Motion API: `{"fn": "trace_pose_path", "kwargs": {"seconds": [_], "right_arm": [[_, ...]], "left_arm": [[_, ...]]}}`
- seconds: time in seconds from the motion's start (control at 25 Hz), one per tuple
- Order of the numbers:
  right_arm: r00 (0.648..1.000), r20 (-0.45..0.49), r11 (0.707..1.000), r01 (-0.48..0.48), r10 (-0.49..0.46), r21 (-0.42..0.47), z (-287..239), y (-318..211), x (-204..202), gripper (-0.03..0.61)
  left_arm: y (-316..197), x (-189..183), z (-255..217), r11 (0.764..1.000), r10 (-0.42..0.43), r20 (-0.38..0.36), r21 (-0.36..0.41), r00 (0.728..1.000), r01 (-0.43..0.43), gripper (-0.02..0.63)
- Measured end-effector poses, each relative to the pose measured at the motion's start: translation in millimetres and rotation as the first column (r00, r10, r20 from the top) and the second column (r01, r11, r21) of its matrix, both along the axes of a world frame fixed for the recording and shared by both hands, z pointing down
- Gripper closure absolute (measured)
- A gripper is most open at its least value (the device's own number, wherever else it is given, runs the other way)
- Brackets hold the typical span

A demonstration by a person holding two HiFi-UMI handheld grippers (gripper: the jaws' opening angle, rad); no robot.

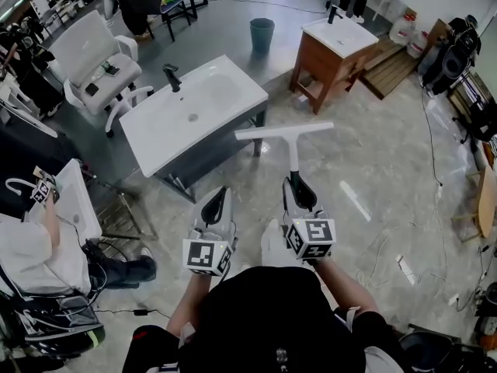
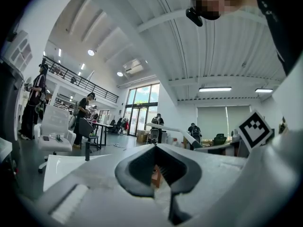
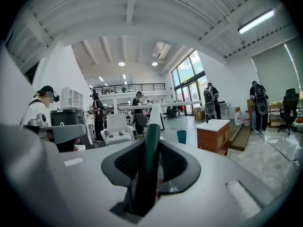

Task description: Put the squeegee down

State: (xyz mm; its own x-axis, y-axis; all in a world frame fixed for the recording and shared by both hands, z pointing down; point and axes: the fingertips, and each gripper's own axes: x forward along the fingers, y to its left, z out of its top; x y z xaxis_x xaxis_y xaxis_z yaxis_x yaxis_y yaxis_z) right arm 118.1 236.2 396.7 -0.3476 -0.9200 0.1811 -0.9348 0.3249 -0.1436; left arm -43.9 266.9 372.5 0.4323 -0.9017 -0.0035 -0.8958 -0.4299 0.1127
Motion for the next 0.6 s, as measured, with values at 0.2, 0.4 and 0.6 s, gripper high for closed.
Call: {"fn": "trace_pose_path", "kwargs": {"seconds": [0.2, 0.4, 0.6], "right_arm": [[0.999, -0.028, 1.000, 0.025, -0.025, -0.005, 1.7, -57.6, 8.5, 0.480], [0.997, -0.029, 0.998, 0.067, -0.068, -0.015, 4.0, -107.1, 8.3, 0.480], [0.991, -0.028, 0.992, 0.128, -0.128, -0.011, 0.9, -149.3, 12.1, 0.480]], "left_arm": [[-50.1, 6.4, 0.6, 1.000, -0.016, -0.004, -0.008, 1.000, 0.016, 0.612], [-92.6, 9.1, 3.0, 0.998, -0.054, -0.004, -0.013, 0.999, 0.054, 0.612], [-126.2, 18.5, 5.0, 0.995, -0.101, 0.006, -0.022, 0.995, 0.101, 0.612]]}}
